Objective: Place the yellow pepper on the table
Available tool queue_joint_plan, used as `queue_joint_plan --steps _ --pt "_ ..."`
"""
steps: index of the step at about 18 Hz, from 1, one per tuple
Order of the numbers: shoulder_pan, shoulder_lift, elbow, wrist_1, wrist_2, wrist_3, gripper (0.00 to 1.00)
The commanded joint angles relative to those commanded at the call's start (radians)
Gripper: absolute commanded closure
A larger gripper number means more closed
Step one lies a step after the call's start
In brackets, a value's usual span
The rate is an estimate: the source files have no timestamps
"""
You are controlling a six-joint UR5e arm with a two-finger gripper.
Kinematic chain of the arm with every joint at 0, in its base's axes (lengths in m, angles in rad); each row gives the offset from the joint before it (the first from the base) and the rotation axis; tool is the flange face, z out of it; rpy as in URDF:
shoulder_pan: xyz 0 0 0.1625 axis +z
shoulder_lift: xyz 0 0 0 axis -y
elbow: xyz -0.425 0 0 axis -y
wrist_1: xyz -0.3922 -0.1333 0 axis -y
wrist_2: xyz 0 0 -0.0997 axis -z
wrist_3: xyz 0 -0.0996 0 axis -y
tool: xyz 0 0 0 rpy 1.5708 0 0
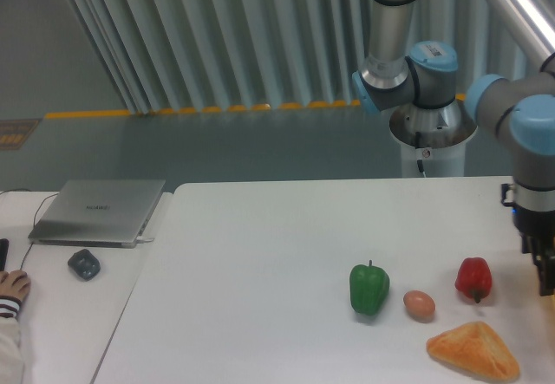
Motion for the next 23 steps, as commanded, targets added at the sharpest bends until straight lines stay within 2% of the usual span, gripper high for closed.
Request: queue_joint_plan --steps 7,8,11,14,18,23 --pt "0.072 -0.029 0.009 0.057 0.006 0.330 0.00" --pt "0.090 -0.044 0.020 0.072 0.009 0.421 0.00" --pt "0.101 -0.063 0.026 0.116 0.104 0.621 0.00" --pt "0.126 -0.081 0.034 0.146 0.153 0.741 0.00" --pt "0.172 -0.083 0.023 0.159 0.146 0.766 0.00" --pt "0.178 -0.092 0.011 0.179 0.147 0.769 0.00"
